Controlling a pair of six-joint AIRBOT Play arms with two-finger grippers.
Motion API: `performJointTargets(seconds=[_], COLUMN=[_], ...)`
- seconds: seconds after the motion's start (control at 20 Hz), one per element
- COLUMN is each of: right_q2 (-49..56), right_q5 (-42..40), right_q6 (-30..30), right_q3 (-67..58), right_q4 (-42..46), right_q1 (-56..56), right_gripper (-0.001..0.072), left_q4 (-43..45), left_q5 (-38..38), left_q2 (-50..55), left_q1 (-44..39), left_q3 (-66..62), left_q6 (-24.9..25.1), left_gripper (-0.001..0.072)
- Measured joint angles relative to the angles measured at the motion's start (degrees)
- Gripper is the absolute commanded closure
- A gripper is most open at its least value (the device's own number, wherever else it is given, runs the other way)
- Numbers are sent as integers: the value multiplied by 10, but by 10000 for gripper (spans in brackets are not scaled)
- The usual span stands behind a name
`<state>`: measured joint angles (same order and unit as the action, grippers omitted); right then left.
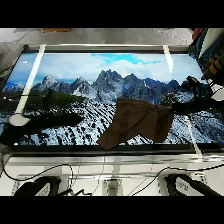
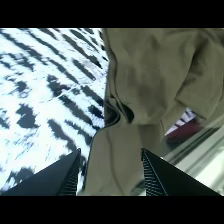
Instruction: Fold the clothes and pants, and hang the long-sleeved shirts on hangers.
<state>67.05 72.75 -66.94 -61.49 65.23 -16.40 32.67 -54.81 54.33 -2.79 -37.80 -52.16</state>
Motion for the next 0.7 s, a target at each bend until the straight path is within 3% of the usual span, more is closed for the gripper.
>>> performJointTargets(seconds=[0.15,0.25,0.45,0.7], right_q2=[0,0,0,0], right_q5=[-4,-4,-5,-10], right_q6=[0,0,0,0], right_q3=[4,5,5,6], right_q4=[6,9,10,10], right_q1=[-2,-3,-3,-3], right_gripper=[701,700,701,700], left_q4=[0,0,-2,-4], left_q5=[113,163,193,196], left_q2=[49,99,215,325], left_q1=[-111,-167,-216,-232], left_q3=[3,-7,-72,-189], left_q6=[-3,-21,-76,-90], left_gripper=[269,-5,9,13])
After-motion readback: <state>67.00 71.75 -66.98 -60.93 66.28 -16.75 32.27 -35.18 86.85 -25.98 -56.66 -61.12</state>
